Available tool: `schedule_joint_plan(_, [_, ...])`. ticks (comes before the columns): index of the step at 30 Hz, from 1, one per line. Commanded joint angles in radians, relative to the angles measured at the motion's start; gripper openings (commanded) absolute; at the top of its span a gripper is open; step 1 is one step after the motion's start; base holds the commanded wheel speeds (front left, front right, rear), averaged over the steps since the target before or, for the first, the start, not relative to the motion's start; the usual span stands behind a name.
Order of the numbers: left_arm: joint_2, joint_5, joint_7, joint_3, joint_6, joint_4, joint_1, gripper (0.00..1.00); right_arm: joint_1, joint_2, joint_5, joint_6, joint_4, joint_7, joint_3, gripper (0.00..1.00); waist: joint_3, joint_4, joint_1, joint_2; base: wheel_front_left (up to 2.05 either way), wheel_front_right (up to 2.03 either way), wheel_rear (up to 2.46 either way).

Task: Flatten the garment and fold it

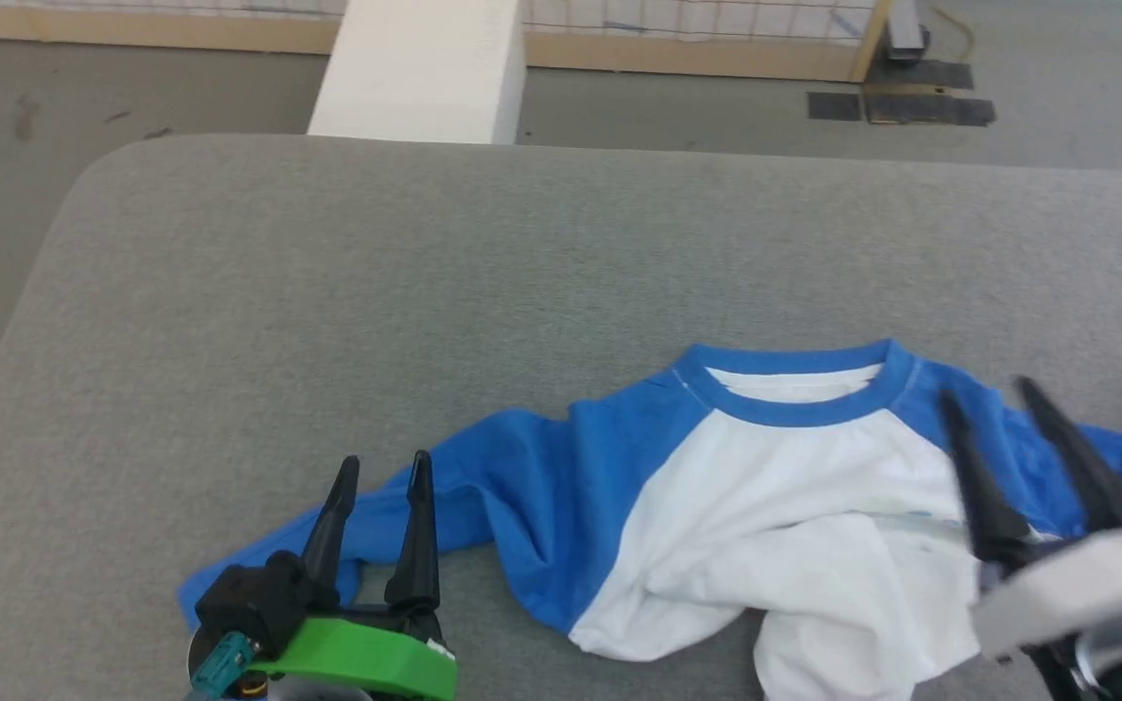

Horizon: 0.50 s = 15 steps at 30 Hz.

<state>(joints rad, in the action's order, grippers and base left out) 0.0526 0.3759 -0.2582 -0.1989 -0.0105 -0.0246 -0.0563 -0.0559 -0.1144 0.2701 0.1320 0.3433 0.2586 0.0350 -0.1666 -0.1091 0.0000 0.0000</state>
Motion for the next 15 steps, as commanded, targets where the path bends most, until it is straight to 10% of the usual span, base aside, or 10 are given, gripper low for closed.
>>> schedule_joint_plan(1, [-0.002,-0.017,-0.004,0.008,-0.008,-0.010,-0.011,1.00,-0.040,0.019,-0.045,-0.001,0.001,-0.066,0.034,1.00,-0.012,0.045,0.0000,0.0000,0.00,0.00,0.00])
schedule_joint_plan(15, [-0.002,-0.112,-0.004,0.020,-0.037,-0.037,-0.011,1.00,-0.115,0.064,-0.007,-0.001,-0.258,-0.471,0.163,1.00,-0.062,0.146,0.0000,0.0000,0.00,0.00,0.00])
